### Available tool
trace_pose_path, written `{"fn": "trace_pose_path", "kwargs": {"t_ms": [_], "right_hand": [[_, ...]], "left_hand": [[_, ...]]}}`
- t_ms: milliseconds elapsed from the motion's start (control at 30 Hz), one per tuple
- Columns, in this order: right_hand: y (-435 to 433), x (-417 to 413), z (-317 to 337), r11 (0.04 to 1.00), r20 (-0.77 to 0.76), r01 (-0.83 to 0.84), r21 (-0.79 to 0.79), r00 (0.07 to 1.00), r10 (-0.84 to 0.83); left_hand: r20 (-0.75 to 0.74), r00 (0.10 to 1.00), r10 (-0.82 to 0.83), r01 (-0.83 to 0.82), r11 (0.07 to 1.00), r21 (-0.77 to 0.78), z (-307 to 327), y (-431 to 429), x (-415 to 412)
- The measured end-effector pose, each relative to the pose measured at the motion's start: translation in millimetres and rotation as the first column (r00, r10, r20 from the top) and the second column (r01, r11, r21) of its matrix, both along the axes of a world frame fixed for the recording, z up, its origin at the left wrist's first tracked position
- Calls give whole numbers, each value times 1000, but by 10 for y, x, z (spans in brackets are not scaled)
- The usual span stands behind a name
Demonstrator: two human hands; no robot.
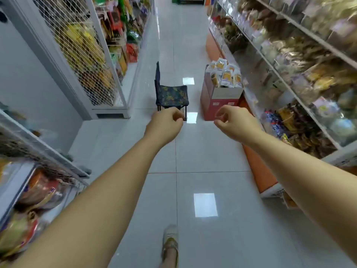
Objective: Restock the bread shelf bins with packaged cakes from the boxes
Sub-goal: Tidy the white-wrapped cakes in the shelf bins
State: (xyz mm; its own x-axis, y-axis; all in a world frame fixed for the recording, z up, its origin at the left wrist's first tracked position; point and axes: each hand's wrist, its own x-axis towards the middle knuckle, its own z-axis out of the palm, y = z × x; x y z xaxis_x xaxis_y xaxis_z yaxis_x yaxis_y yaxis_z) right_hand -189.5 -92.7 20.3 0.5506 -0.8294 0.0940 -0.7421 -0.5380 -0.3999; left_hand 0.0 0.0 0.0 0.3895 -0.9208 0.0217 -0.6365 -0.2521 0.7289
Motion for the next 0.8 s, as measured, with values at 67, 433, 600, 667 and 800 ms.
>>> {"fn": "trace_pose_path", "kwargs": {"t_ms": [67,433,600,667,800], "right_hand": [[-243,247,-72,1000,-17,17,25,1000,-17],[-1662,872,-374,987,-104,101,124,991,-89],[-2604,1189,-481,986,-109,100,132,990,-86],[-3019,1337,-464,984,-115,92,151,990,-75],[-3770,1692,-388,981,-111,61,182,993,-41]], "left_hand": [[-19,1000,18,-17,999,32,-57,-215,238],[-112,991,-71,85,988,127,-225,-1740,909],[-77,994,-72,81,989,122,-293,-2684,1251],[-71,996,-61,70,989,127,-251,-3095,1395],[-82,996,-45,54,992,111,-154,-3793,1682]]}}
